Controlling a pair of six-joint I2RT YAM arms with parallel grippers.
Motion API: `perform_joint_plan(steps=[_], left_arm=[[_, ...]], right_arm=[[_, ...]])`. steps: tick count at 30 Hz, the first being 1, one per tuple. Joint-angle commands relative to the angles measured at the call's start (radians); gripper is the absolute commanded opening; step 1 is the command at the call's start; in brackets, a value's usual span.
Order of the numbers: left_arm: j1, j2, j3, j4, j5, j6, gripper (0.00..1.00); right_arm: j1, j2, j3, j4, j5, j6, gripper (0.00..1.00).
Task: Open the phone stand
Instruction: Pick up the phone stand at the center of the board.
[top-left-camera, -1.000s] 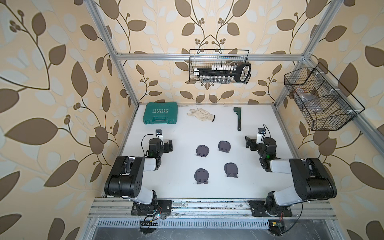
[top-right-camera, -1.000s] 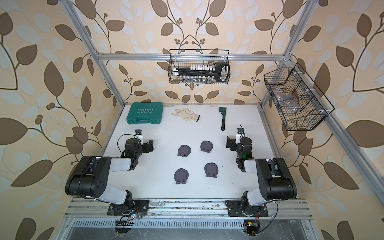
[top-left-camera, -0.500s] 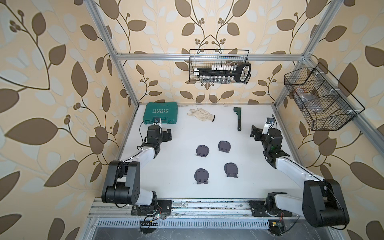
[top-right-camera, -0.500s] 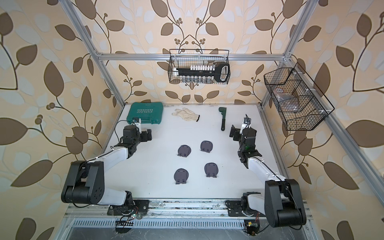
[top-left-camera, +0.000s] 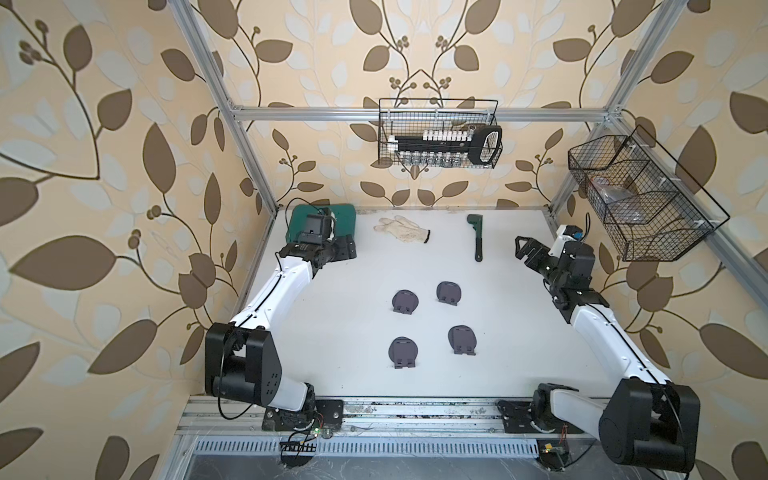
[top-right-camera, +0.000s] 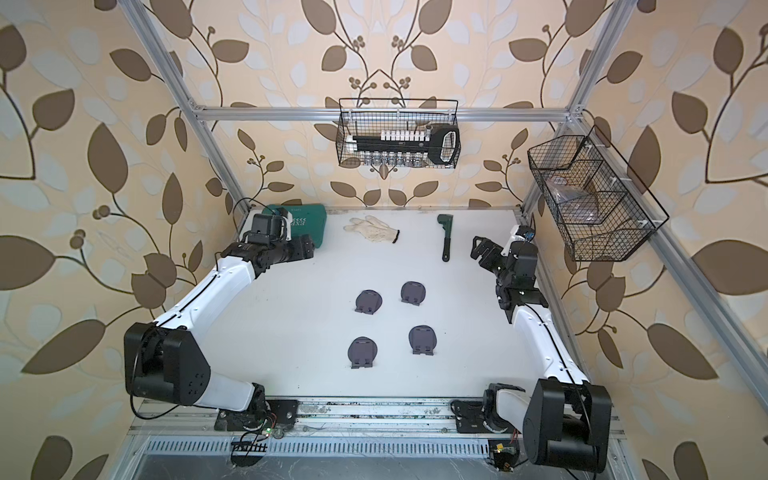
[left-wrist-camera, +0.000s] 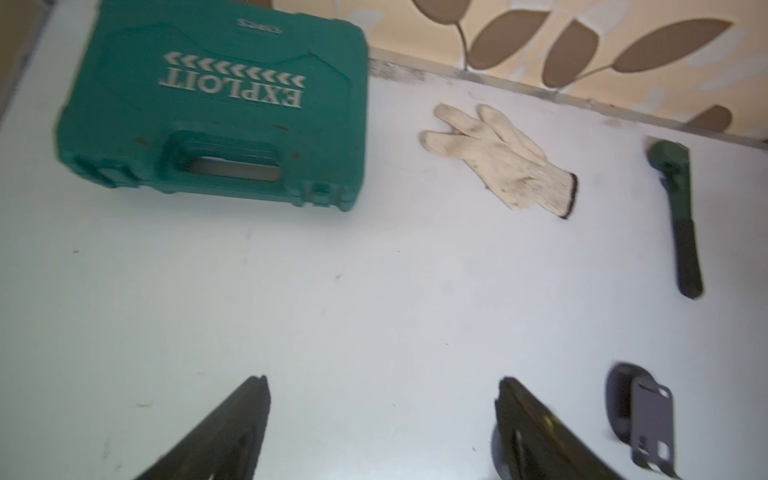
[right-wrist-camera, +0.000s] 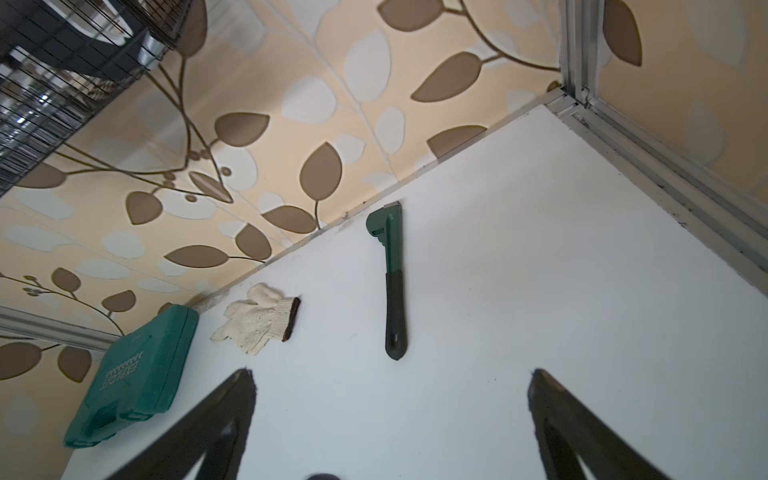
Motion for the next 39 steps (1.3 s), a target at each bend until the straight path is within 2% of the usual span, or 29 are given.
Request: perform_joint_plan(steps=[1, 3, 6, 9, 11, 14, 20, 24, 30, 35, 39], left_arm=[[-0.069, 0.004, 0.034, -0.141, 0.139, -0.057, 0.77], [-0.083, 0.004, 0.014, -0.102, 0.227, -0.108, 0.71], [-0.125, 0.023, -0.035, -0.004, 0.365, -0.165, 0.69], [-0.187, 0.062, -0.073, 0.072, 0.377, -0.185, 0.63], [-0.204, 0.097, -0.093, 0.12, 0.379, -0.198, 0.48], [-0.208, 0.15, -0.134, 0.208, 0.418, -0.222, 0.4], [-0.219, 0.193, -0.226, 0.369, 0.469, -0.25, 0.4], [-0.226, 0.217, -0.238, 0.46, 0.525, -0.269, 0.43], [-0.231, 0.305, -0.186, 0.436, 0.506, -0.231, 0.44], [-0.23, 0.3, -0.239, 0.512, 0.455, -0.231, 0.45], [-0.228, 0.311, -0.249, 0.532, 0.464, -0.219, 0.46]], right_arm=[[0.004, -0.025, 0.049, -0.127, -0.105, 0.067, 0.98], [0.01, -0.021, 0.09, -0.188, -0.17, 0.084, 0.98], [0.023, -0.029, 0.115, -0.241, -0.244, 0.078, 0.98], [0.043, -0.037, 0.115, -0.252, -0.322, 0.069, 0.97], [0.073, -0.031, 0.132, -0.295, -0.338, 0.057, 0.97], [0.137, -0.016, 0.141, -0.326, -0.36, 0.056, 0.95], [0.298, 0.026, 0.143, -0.368, -0.313, 0.031, 0.89], [0.341, 0.067, 0.147, -0.392, -0.314, 0.02, 0.84], [0.376, 0.106, 0.144, -0.388, -0.33, 0.024, 0.77], [0.448, 0.157, 0.157, -0.379, -0.329, 0.02, 0.75], [0.5, 0.224, 0.191, -0.393, -0.335, 0.018, 0.72]])
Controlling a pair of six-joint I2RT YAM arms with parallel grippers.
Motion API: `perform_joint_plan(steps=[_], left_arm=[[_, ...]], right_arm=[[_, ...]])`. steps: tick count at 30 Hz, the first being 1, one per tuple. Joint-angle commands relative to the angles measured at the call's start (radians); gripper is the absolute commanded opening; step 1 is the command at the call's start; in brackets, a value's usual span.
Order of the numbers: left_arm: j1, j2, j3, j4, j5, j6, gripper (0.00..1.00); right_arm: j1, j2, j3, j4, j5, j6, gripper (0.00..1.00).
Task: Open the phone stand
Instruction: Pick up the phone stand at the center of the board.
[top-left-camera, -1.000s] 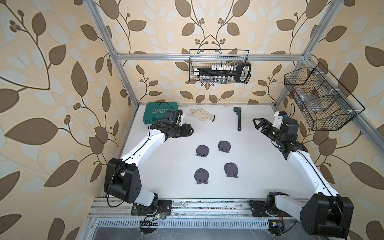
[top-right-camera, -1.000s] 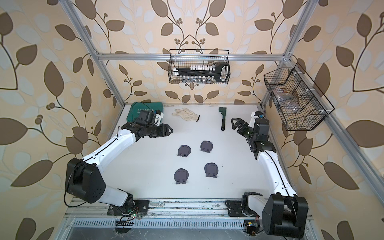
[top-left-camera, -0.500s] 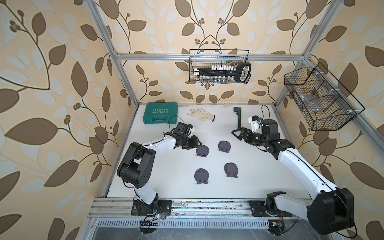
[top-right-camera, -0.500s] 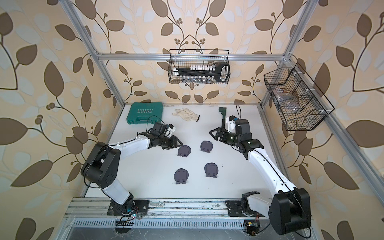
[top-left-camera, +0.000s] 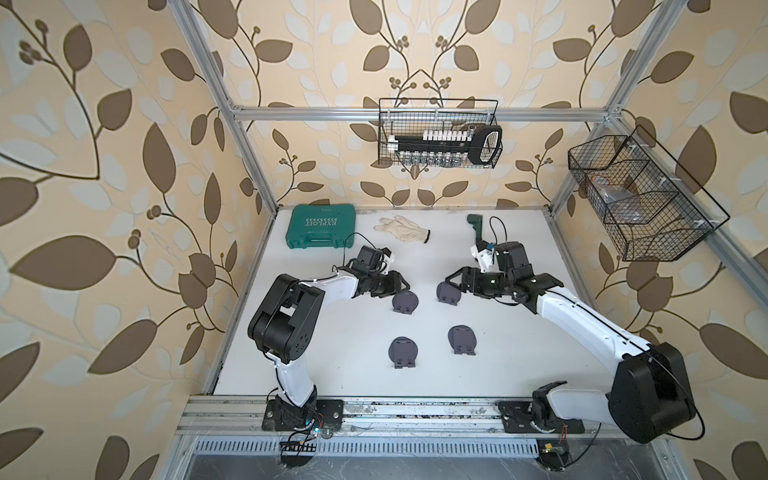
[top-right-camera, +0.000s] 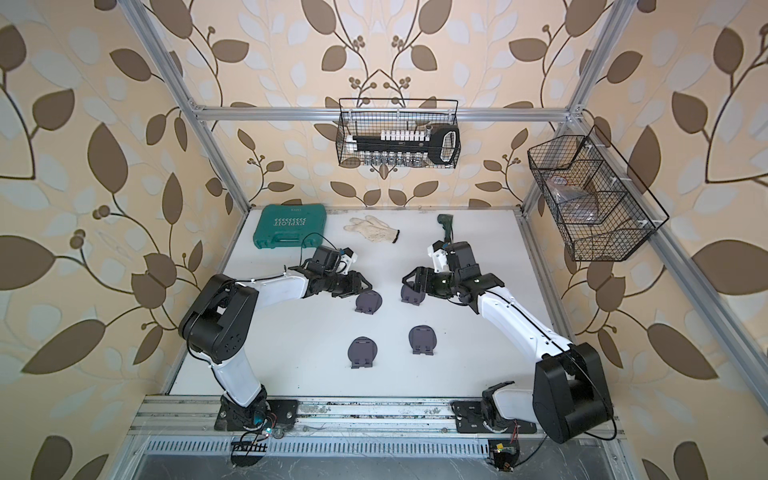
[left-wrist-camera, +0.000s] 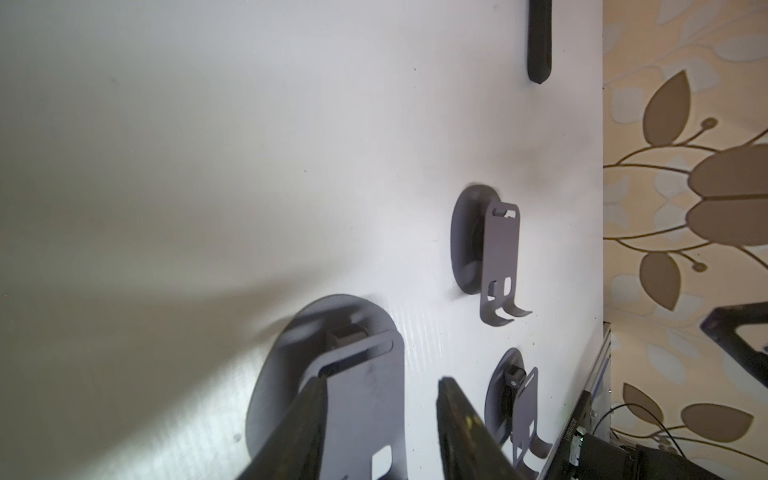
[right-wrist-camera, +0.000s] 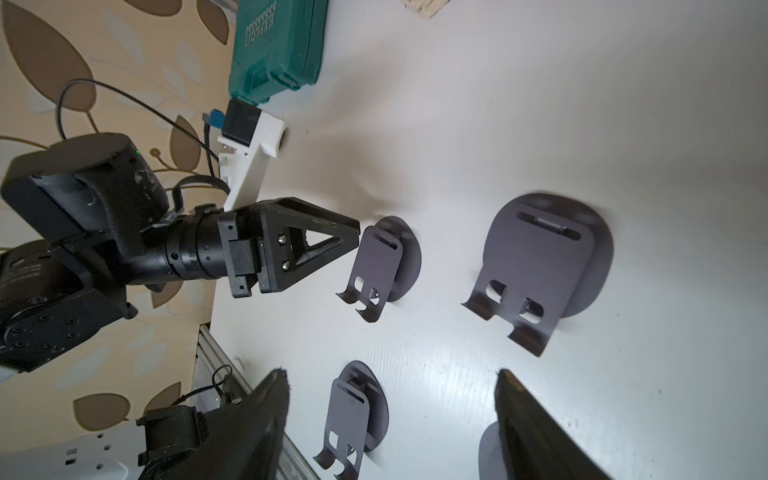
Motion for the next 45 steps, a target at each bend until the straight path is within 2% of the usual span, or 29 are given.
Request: perform_joint_plan(steps=[1, 10, 20, 27, 37, 40, 45], left_arm=[[-0.007, 0.0, -0.006, 0.058, -0.003, 0.028, 0.46], [0.022, 0.001, -0.055, 0.105, 0.02, 0.03, 0.46], [0.038, 0.007, -0.129, 0.22, 0.111, 0.019, 0.41], [0.039, 0.023, -0.106, 0.193, 0.142, 0.025, 0.35], [0.037, 0.079, -0.108, 0.217, 0.172, 0.012, 0.34], [0.038, 0.097, -0.1, 0.222, 0.183, 0.009, 0.29], [0.038, 0.116, -0.086, 0.209, 0.197, 0.008, 0.14]], right_arm=[[0.032, 0.045, 0.044, -0.012, -0.014, -0.007, 0.72], [0.093, 0.122, 0.049, 0.039, -0.027, 0.02, 0.69], [0.118, 0.179, 0.057, 0.072, -0.031, 0.037, 0.68], [0.126, 0.199, 0.056, 0.085, -0.034, 0.041, 0.68], [0.134, 0.224, 0.049, 0.112, -0.042, 0.051, 0.67], [0.136, 0.23, 0.049, 0.115, -0.045, 0.052, 0.67], [0.138, 0.246, 0.05, 0.128, -0.054, 0.054, 0.64]])
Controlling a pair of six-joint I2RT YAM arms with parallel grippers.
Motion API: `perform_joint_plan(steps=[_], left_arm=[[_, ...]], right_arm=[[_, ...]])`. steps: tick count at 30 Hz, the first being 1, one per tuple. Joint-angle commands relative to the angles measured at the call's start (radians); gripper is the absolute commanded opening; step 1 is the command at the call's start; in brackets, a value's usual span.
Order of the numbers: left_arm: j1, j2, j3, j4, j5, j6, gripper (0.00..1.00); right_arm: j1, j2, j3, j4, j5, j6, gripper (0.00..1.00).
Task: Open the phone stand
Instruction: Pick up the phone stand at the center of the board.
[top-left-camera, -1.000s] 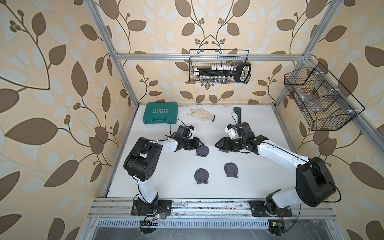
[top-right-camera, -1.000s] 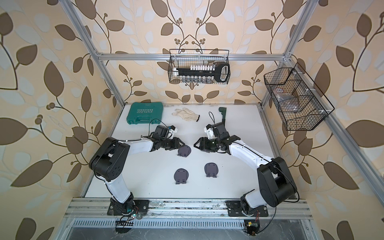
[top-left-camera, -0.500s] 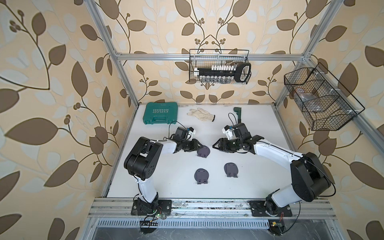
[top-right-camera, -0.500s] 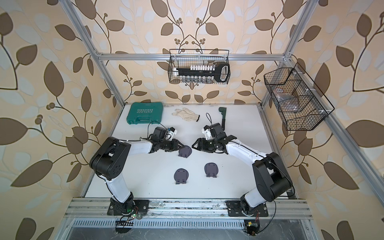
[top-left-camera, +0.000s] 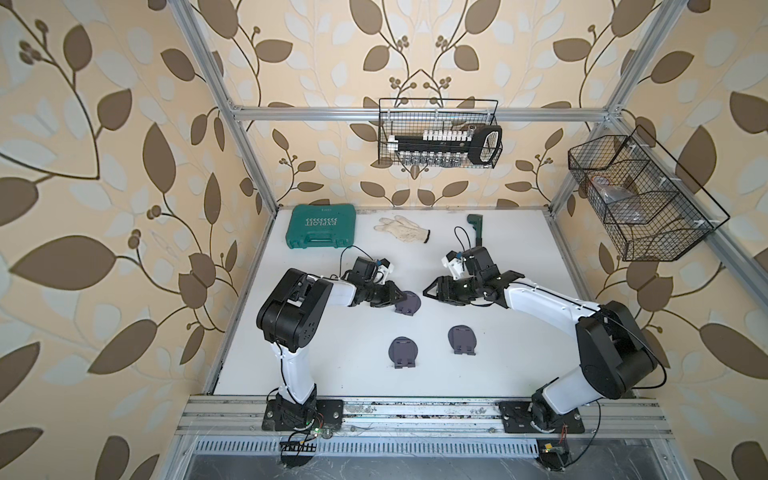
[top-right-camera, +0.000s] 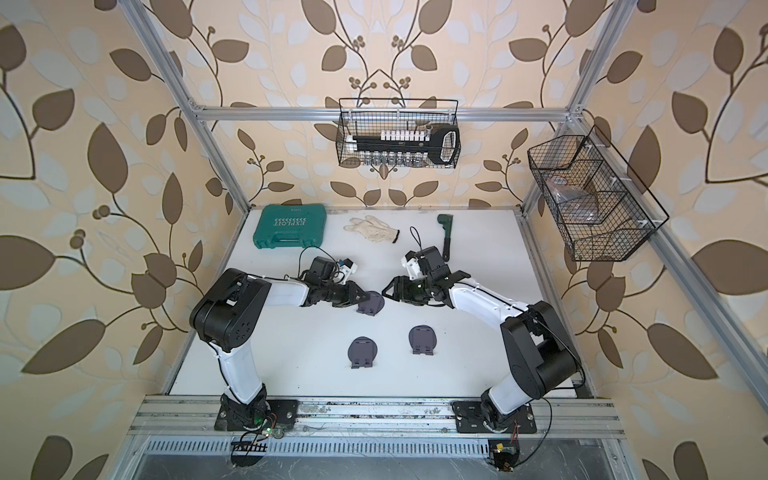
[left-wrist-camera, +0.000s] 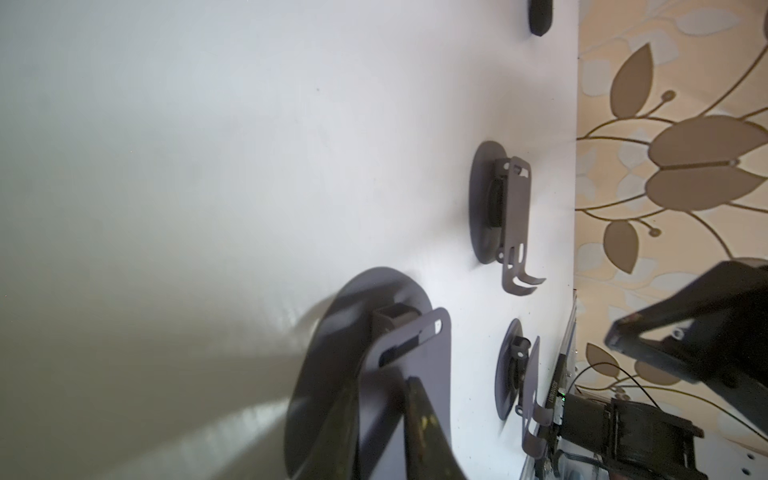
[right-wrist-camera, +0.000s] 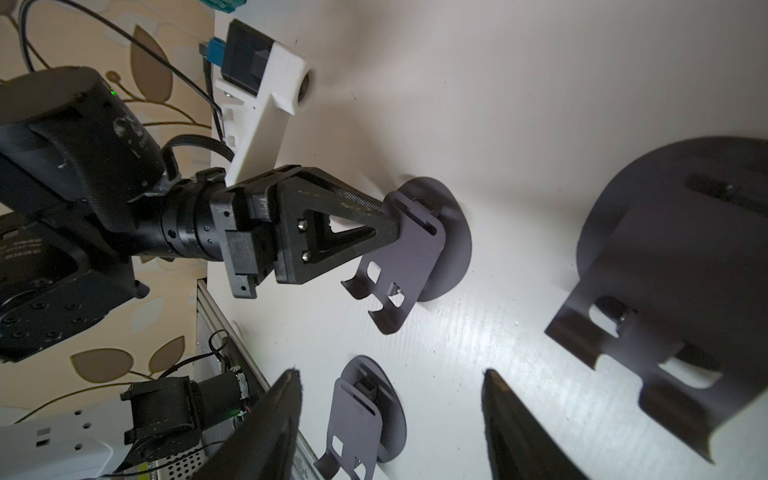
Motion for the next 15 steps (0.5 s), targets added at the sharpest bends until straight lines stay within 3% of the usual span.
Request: perform_joint_plan(steps=[1, 5, 7, 15], left_arm=[[0.002, 0.023, 0.026, -0.015, 0.016, 0.018, 0.13], [0.001, 0.031, 0.032, -0.031, 0.019, 0.018, 0.08], [-0.001, 0.039, 0.037, -0.041, 0.024, 0.02, 0.0], [-0.001, 0.027, 0.042, -0.044, 0.027, -0.035, 0.0]], right_arm=[[0.008, 0.026, 0.021, 0.02, -0.02, 0.008, 0.64], [0.01, 0.043, 0.022, 0.035, -0.027, 0.016, 0.63], [0.011, 0.051, 0.022, 0.039, -0.03, 0.019, 0.62], [0.01, 0.025, 0.034, 0.018, -0.02, 0.009, 0.61]])
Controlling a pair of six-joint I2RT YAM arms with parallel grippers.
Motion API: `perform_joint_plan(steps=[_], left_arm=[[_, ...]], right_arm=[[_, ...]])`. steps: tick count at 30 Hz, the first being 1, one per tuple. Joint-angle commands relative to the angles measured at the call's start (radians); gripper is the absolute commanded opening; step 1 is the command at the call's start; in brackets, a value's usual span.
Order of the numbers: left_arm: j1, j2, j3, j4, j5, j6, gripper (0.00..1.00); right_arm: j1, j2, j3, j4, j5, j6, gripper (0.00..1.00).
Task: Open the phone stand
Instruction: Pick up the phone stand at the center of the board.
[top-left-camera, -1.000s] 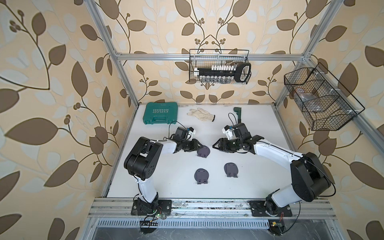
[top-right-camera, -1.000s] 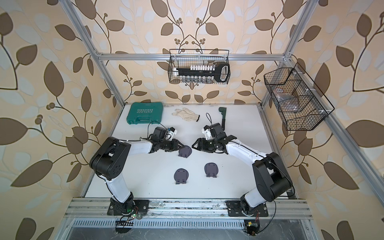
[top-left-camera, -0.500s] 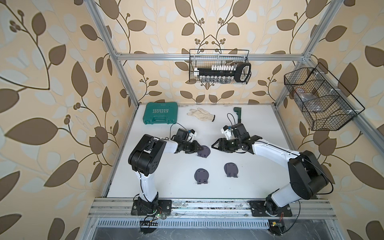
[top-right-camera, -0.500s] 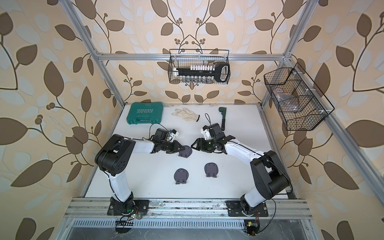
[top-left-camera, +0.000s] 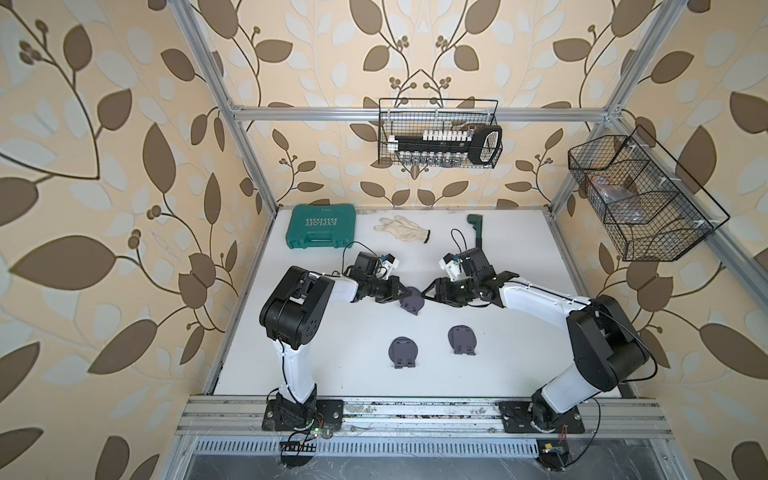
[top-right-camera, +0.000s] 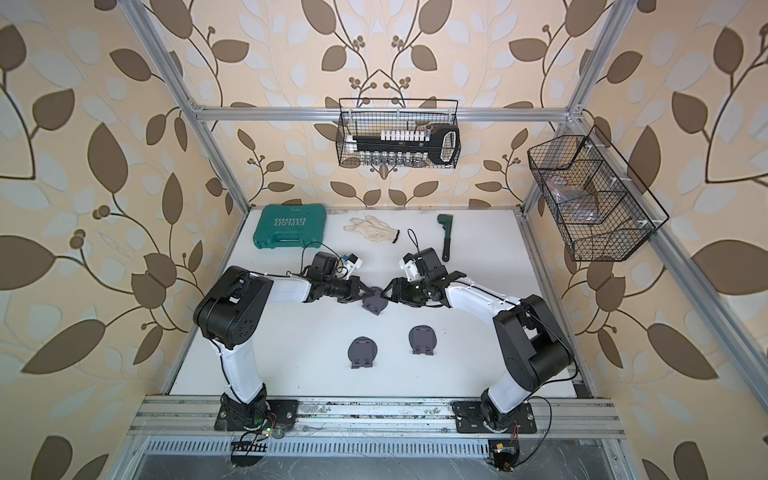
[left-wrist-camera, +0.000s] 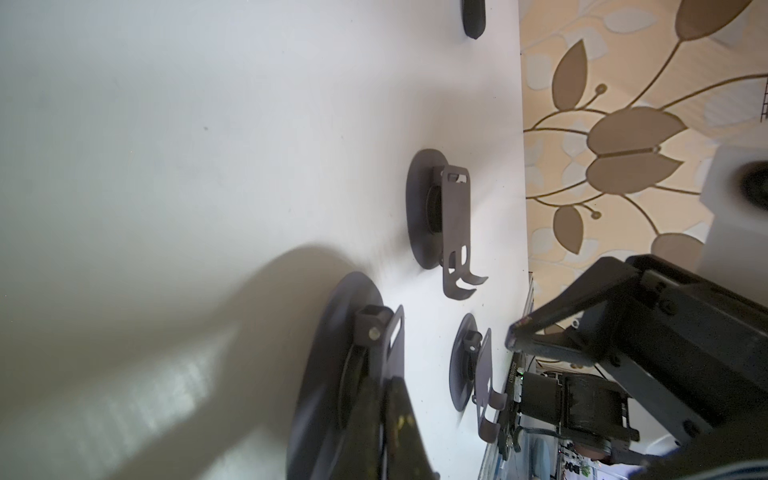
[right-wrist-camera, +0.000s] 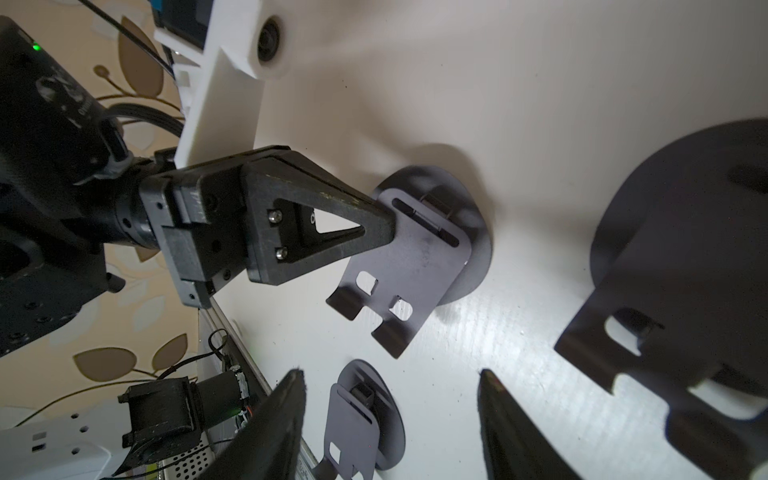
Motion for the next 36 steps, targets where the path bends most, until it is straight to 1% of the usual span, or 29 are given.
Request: perform_joint_plan(steps=[1, 6, 11, 14, 16, 20, 24, 28, 30, 33, 36], left_arm=[[0.001, -0.017, -0.009, -0.061, -0.082, -0.039, 0.0], [0.022, -0.142, -0.009, -0.026, -0.046, -0.201, 0.0], [0.032, -0.272, 0.033, -0.138, -0.037, -0.264, 0.0], [0.06, -0.353, 0.017, -0.123, -0.01, -0.36, 0.0], [0.081, -0.409, -0.004, -0.082, 0.02, -0.454, 0.0], [0.084, -0.538, -0.004, -0.08, 0.055, -0.555, 0.0], [0.084, -0.651, 0.039, -0.155, 0.068, -0.586, 0.0], [0.084, -0.722, 0.078, -0.216, 0.086, -0.602, 0.0], [0.084, -0.748, 0.083, -0.218, 0.08, -0.62, 0.0], [0.083, -0.774, 0.095, -0.22, 0.061, -0.633, 0.0], [0.081, -0.779, 0.106, -0.226, 0.058, -0.628, 0.0]], right_arm=[[0.0, -0.025, 0.037, -0.013, -0.007, -0.005, 0.61], [-0.029, -0.1, 0.032, -0.029, -0.033, -0.008, 0.6], [-0.061, -0.186, 0.012, -0.043, -0.076, 0.0, 0.57], [-0.075, -0.246, -0.001, -0.04, -0.105, 0.022, 0.53], [-0.082, -0.285, -0.003, -0.034, -0.129, 0.045, 0.51], [-0.086, -0.347, -0.015, 0.027, -0.181, 0.122, 0.49], [-0.086, -0.359, -0.02, 0.102, -0.245, 0.219, 0.46], [-0.082, -0.364, -0.053, 0.32, -0.316, 0.387, 0.43], [-0.07, -0.361, -0.042, 0.34, -0.318, 0.408, 0.39], [-0.038, -0.362, -0.034, 0.36, -0.307, 0.421, 0.29], [-0.012, -0.374, -0.062, 0.454, -0.295, 0.477, 0.29]])
